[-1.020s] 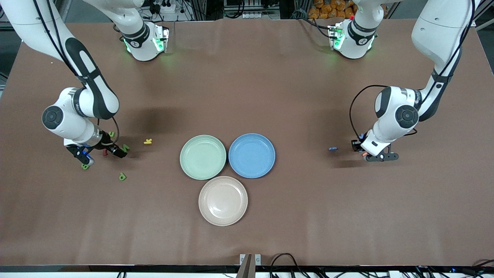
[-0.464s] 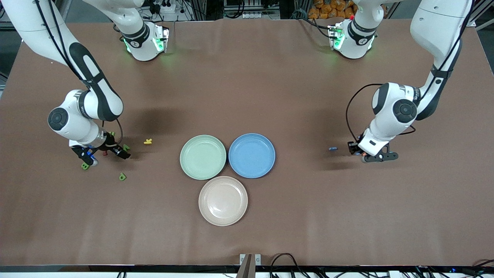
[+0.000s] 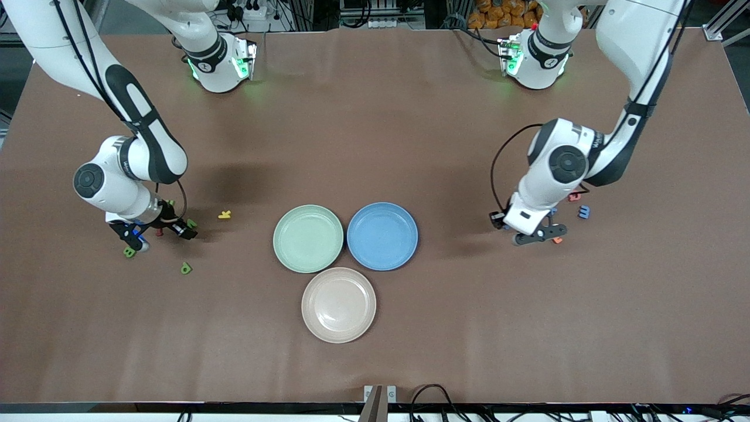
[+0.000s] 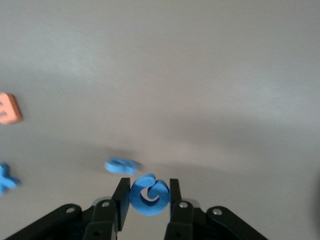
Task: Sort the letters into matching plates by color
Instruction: 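Carry the G to the blue plate while the right gripper carries the M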
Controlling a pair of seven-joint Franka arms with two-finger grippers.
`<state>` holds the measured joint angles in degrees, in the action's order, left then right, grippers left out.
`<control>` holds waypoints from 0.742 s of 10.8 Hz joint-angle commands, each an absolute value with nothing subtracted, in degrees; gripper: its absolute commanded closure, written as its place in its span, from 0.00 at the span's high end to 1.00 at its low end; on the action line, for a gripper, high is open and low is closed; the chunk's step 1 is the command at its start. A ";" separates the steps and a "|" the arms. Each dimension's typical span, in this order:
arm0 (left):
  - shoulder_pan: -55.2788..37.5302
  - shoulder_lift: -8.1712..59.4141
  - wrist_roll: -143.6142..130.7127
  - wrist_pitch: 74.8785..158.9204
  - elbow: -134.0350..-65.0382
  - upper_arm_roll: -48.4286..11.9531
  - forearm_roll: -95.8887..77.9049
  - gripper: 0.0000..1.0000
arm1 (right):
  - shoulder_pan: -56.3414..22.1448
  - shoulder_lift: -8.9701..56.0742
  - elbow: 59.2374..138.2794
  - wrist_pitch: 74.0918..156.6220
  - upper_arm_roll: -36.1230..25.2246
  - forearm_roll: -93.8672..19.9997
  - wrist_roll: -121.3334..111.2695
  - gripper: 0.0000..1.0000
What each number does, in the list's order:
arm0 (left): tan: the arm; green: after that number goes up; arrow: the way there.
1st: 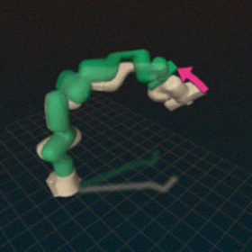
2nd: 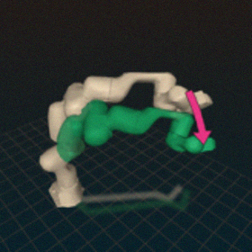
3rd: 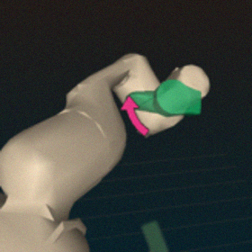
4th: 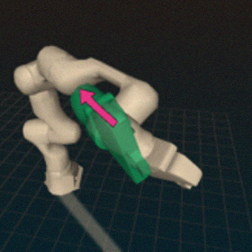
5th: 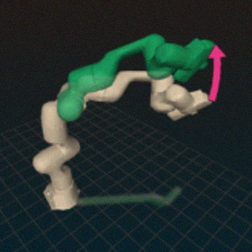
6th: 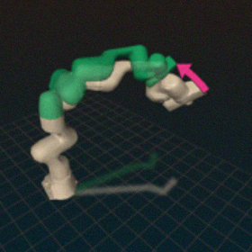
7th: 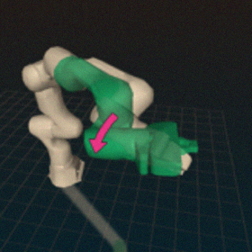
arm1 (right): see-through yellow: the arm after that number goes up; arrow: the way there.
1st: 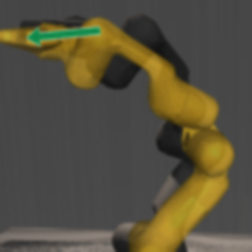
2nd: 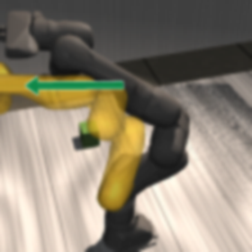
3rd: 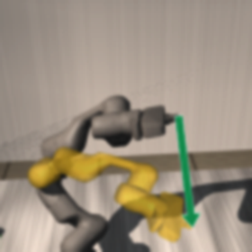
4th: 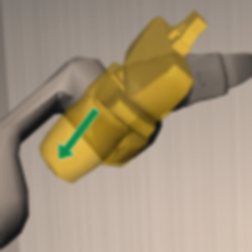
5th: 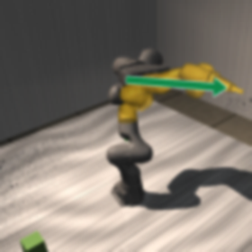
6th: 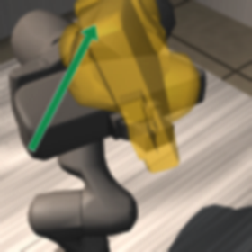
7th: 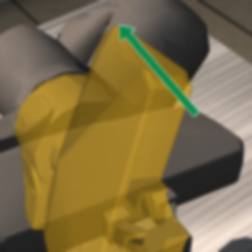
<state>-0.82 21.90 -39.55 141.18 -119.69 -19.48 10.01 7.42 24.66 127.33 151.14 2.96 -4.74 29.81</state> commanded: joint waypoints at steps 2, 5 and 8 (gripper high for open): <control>-9.04 23.99 -49.39 136.23 -113.82 -19.34 11.69 0.00 | 7.29 24.70 128.58 152.31 2.99 -5.71 30.06 0.59; -14.22 24.17 -48.96 136.23 -112.77 -19.34 11.69 0.00 | 7.29 25.22 129.11 153.02 2.99 -5.71 29.97 0.48; -18.53 25.66 -46.58 136.14 -110.14 -19.34 11.60 0.00 | 7.29 25.49 129.11 152.93 2.99 -5.71 29.71 0.33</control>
<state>-15.45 23.77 -47.21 137.14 -113.40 -19.67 10.03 7.45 24.59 128.47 151.57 2.72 -4.75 29.81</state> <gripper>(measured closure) 0.643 0.542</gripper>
